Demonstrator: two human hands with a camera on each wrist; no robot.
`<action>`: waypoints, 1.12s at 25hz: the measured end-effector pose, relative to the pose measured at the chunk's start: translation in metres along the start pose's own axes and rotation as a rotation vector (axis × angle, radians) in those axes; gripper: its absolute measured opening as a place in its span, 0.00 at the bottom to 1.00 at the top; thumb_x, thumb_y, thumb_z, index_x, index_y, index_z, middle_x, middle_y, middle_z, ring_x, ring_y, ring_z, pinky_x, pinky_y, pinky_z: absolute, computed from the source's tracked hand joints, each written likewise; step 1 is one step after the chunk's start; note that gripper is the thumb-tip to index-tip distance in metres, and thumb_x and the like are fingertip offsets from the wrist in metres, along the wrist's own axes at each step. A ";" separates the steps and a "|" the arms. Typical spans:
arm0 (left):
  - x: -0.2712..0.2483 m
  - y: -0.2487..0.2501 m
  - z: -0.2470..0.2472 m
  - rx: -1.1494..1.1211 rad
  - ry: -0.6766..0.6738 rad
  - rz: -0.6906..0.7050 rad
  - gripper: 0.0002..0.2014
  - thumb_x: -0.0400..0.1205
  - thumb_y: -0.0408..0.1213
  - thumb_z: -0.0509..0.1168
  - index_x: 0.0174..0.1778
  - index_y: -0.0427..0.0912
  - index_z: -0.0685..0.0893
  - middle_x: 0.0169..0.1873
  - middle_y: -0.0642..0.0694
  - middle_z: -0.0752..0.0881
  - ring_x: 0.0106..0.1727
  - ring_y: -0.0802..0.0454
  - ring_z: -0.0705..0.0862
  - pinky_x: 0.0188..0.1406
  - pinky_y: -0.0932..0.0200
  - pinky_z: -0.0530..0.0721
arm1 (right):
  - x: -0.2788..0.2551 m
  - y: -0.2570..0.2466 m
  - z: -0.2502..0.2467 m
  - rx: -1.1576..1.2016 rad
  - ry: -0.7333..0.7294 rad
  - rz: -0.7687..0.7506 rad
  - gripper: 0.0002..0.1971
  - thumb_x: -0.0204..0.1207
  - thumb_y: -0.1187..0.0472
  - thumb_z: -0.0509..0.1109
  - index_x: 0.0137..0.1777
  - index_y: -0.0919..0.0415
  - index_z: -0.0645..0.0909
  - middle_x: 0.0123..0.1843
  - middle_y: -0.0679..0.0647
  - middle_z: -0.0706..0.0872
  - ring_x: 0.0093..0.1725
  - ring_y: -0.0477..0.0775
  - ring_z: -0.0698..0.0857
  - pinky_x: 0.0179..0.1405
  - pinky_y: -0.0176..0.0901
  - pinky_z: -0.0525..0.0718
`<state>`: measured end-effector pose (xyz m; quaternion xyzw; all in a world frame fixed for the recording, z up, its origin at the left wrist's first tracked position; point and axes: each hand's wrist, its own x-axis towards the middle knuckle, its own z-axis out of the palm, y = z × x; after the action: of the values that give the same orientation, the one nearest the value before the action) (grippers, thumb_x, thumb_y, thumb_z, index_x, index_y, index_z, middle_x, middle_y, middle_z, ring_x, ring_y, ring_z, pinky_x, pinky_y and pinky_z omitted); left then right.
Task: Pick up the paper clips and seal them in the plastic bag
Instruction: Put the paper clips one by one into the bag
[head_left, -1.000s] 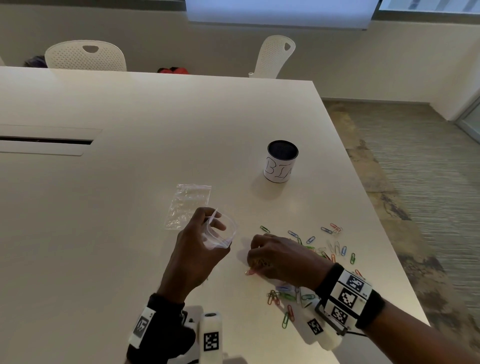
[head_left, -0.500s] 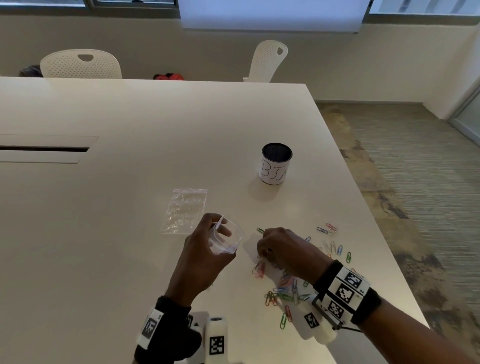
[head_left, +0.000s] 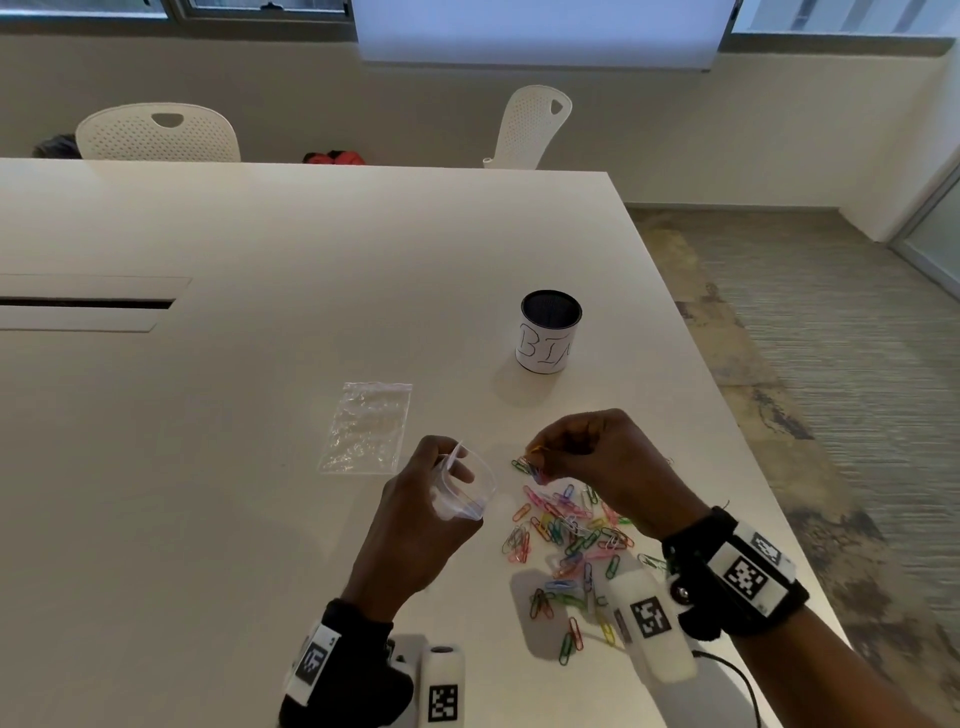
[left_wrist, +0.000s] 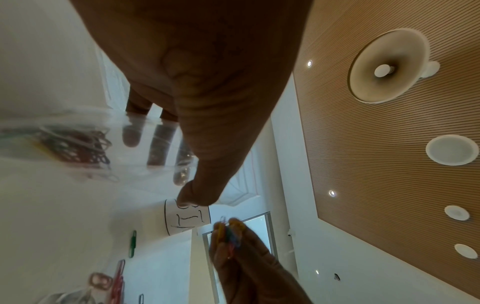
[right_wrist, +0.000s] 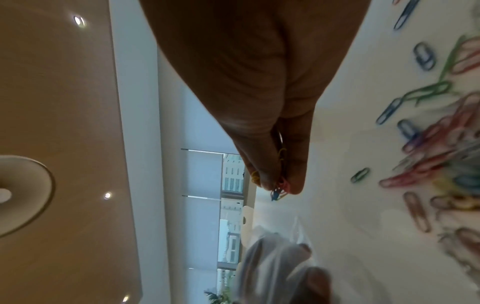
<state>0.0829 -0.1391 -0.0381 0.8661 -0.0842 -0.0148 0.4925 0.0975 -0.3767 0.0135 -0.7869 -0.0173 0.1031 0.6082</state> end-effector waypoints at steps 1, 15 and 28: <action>0.000 0.000 0.001 0.006 -0.003 0.005 0.26 0.72 0.39 0.83 0.59 0.59 0.77 0.49 0.59 0.88 0.48 0.59 0.88 0.45 0.65 0.88 | -0.001 -0.006 0.002 0.027 0.001 -0.010 0.06 0.75 0.68 0.80 0.51 0.66 0.93 0.43 0.60 0.96 0.46 0.61 0.95 0.48 0.37 0.92; 0.001 0.000 0.004 0.021 -0.032 0.007 0.27 0.74 0.37 0.83 0.64 0.50 0.77 0.51 0.56 0.88 0.49 0.57 0.89 0.42 0.78 0.84 | 0.001 -0.039 0.042 -0.478 -0.096 -0.335 0.09 0.79 0.65 0.78 0.56 0.55 0.93 0.49 0.47 0.96 0.47 0.32 0.91 0.49 0.21 0.85; -0.001 0.003 0.002 -0.015 -0.029 0.006 0.26 0.73 0.40 0.83 0.61 0.58 0.77 0.50 0.58 0.87 0.48 0.59 0.88 0.42 0.72 0.85 | 0.027 0.028 -0.009 -0.718 -0.131 -0.141 0.16 0.76 0.62 0.81 0.63 0.56 0.89 0.62 0.51 0.91 0.57 0.45 0.89 0.58 0.38 0.90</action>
<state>0.0809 -0.1422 -0.0367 0.8617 -0.0939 -0.0266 0.4980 0.1232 -0.3881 -0.0155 -0.9387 -0.1453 0.0984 0.2968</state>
